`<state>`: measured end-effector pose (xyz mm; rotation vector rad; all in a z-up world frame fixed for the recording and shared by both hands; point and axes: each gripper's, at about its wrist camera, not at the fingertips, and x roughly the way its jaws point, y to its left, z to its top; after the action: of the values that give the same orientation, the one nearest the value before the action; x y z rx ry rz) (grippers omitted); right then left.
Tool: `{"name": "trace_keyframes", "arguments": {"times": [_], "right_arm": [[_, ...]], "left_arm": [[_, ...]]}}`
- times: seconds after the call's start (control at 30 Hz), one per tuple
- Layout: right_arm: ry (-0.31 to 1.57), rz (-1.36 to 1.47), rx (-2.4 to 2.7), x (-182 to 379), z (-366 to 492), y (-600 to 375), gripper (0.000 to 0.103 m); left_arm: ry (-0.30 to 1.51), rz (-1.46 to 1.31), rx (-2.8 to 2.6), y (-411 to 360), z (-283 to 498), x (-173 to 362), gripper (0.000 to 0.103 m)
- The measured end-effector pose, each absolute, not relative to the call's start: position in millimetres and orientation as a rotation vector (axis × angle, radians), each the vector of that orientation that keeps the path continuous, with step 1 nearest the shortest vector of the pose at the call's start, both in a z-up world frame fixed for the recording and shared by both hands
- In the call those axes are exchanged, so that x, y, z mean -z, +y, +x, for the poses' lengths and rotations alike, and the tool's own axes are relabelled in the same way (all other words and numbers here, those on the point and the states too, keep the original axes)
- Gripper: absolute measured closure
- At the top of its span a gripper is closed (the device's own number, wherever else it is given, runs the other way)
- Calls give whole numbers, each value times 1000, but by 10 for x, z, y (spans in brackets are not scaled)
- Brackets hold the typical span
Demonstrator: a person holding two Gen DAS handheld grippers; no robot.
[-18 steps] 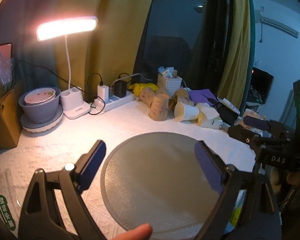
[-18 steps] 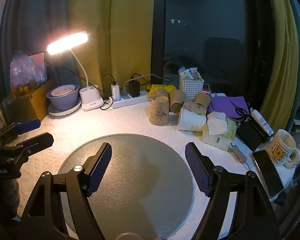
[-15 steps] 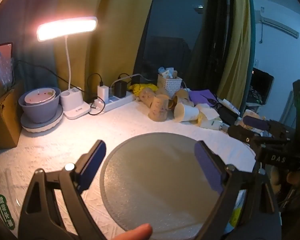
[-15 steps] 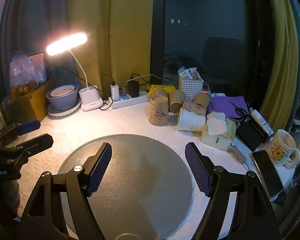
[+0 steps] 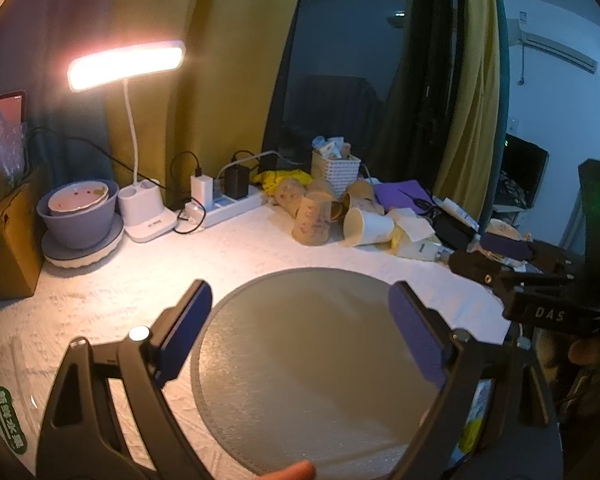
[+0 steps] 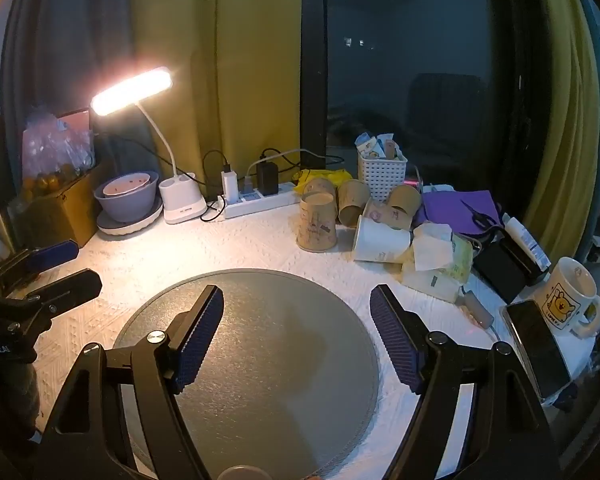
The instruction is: Flip cup upright
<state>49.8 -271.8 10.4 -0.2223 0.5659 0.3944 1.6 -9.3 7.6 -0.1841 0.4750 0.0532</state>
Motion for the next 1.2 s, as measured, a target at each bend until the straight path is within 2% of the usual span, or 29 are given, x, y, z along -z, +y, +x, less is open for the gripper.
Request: {"name": "trace_keyframes", "arguments": {"times": [1.2], "right_arm": [[558,-219,-391,-100,516,-2781,24]], "left_arm": [[460,-156,-50,-257,76,-124,12]]}}
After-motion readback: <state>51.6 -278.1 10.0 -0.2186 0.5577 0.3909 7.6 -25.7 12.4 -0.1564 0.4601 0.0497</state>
